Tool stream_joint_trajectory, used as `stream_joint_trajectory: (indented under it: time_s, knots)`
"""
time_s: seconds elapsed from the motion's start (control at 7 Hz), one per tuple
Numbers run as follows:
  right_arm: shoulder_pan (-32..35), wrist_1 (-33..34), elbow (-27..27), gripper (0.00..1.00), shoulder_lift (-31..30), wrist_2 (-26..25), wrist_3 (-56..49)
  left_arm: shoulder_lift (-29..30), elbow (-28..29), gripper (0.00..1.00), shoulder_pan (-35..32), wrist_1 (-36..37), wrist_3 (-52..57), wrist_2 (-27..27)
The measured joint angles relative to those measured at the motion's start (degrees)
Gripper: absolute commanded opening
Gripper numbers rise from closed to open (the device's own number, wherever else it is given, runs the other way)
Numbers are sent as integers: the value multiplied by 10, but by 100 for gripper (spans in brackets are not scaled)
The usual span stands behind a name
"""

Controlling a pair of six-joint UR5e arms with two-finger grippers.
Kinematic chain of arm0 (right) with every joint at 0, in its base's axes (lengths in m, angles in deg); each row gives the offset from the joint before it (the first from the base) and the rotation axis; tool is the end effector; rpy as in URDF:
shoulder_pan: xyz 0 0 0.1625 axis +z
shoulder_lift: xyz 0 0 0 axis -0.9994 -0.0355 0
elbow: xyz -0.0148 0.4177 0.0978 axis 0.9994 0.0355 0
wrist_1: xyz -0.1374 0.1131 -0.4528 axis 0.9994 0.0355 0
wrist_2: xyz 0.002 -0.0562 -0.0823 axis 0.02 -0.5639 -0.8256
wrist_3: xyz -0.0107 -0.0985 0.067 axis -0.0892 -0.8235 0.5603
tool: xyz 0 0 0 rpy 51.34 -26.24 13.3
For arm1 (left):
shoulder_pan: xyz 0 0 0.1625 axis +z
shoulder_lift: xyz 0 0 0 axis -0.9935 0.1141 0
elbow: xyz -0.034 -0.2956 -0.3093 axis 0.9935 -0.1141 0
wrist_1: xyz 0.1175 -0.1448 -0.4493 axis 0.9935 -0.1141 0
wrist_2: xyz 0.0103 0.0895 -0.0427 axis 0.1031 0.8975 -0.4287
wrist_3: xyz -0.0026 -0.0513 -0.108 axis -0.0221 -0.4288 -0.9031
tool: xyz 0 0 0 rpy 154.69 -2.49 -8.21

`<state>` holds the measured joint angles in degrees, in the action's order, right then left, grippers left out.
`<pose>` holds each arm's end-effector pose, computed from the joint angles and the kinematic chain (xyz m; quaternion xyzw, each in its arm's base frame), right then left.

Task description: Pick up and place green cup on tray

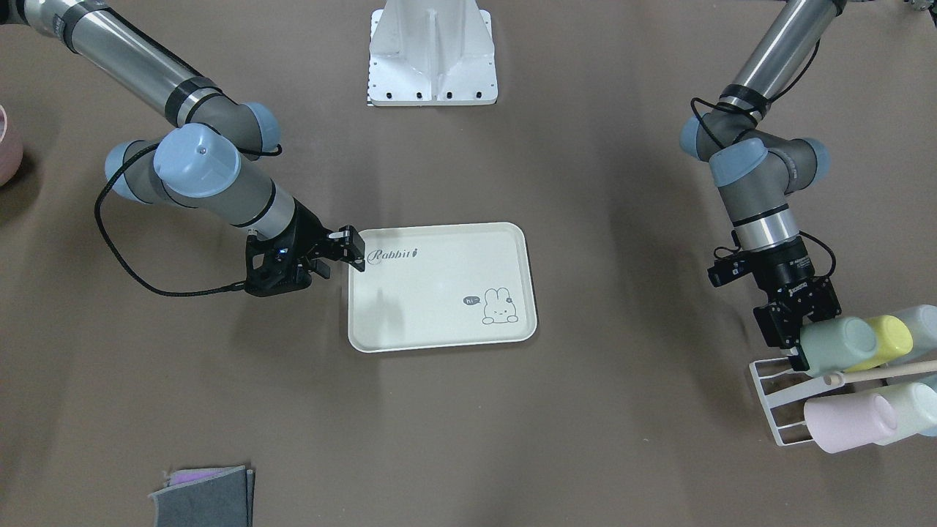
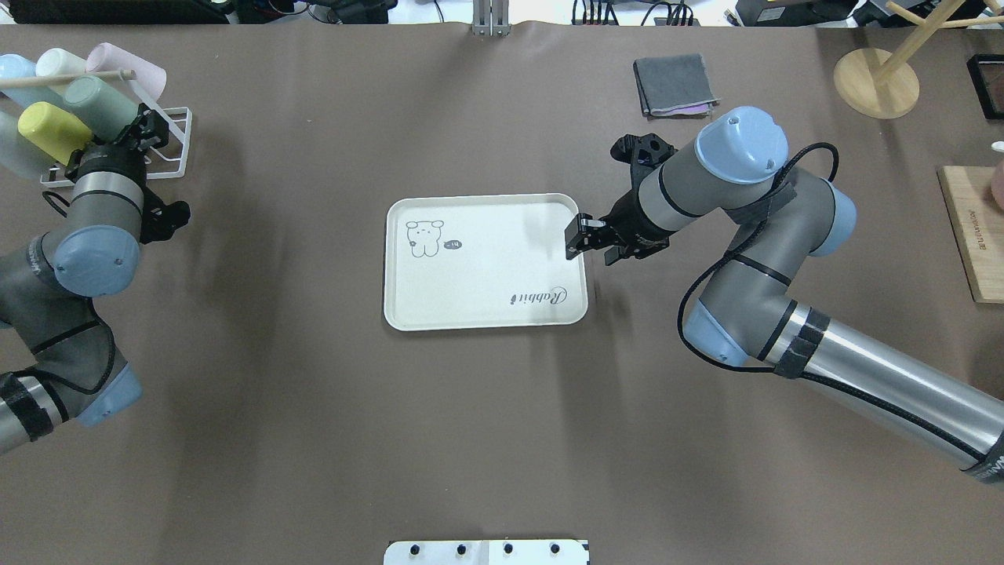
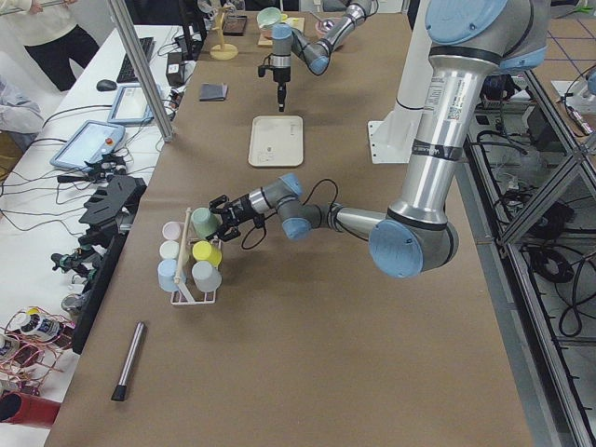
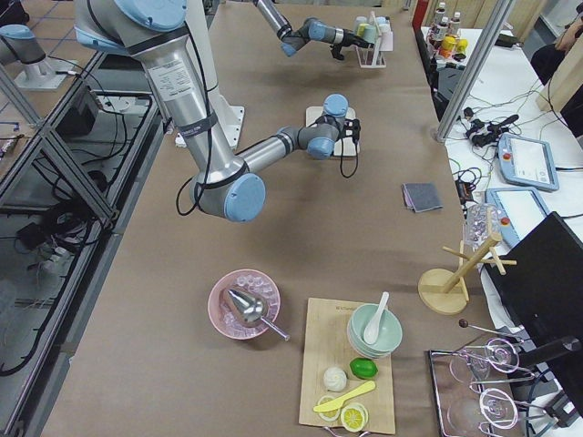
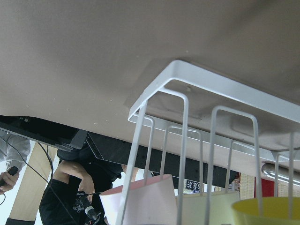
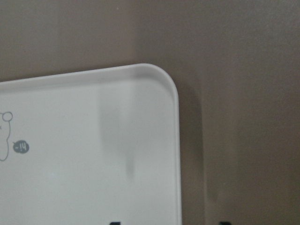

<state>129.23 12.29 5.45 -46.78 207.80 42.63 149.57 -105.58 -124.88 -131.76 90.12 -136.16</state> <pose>-0.5435 -0.5637 0.3132 0.0196 -0.5411 0.0089 0.8407 0.3824 -0.6225 0.5442 0.2594 -0.4545 0.7371 0.4277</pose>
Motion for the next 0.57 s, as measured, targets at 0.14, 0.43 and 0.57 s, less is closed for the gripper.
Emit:
stream_joint_trajectory:
  time_s: [0.14,0.43,0.57]
  knots:
    - [21,1,-8,100,-8,1,-5,-6,-11,81,0,0,6,0]
    - [86,5,-43,100,-49,3,-42,-24,-41,80,-2,1,14,1]
    - [119,7,-62,100,-78,4,-100,-29,-54,80,-4,1,23,1]
